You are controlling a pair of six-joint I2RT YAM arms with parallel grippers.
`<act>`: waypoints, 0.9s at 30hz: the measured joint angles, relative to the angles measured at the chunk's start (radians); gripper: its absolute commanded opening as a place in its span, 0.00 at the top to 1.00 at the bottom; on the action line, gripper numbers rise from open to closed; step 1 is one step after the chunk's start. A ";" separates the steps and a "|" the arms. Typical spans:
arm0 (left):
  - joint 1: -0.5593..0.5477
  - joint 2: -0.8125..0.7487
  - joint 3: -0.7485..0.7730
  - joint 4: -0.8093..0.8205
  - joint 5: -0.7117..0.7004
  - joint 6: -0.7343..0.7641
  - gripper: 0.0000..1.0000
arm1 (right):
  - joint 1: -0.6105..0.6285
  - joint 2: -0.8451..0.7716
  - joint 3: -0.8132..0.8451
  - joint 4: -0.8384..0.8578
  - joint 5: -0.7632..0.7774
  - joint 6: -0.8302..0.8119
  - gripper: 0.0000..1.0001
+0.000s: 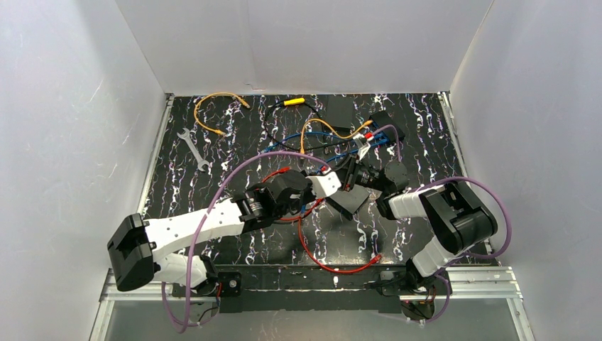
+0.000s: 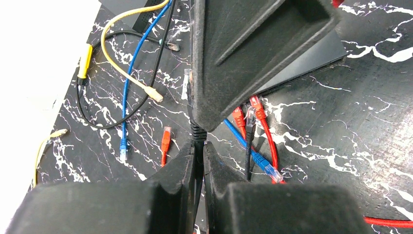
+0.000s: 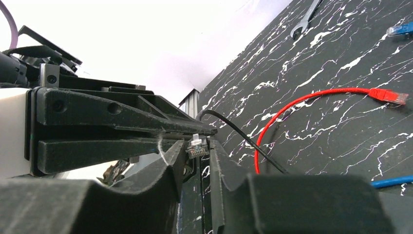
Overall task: Insert the plug into the switch port
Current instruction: Pick up the connector from the center of the board.
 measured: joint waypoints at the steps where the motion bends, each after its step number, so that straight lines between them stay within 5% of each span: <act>1: 0.000 -0.002 -0.002 0.003 0.000 0.000 1.00 | -0.001 0.001 0.000 -0.001 0.002 -0.002 0.79; 5: 0.000 -0.012 -0.008 0.008 0.004 -0.005 1.00 | -0.005 0.002 -0.005 0.001 0.003 -0.011 0.99; 7: -0.002 -0.020 -0.018 0.010 0.006 -0.011 0.99 | -0.005 0.002 -0.008 0.001 0.002 -0.018 0.99; 15: -0.005 -0.066 -0.041 -0.016 0.032 -0.033 0.58 | -0.001 0.002 -0.012 0.002 -0.022 -0.047 0.99; 22: 0.045 -0.107 -0.039 -0.070 0.163 -0.097 0.52 | -0.003 0.002 -0.012 0.002 -0.053 -0.112 0.99; 27: 0.198 -0.148 -0.039 -0.092 0.376 -0.203 0.46 | -0.005 -0.019 -0.024 -0.017 -0.061 -0.186 0.99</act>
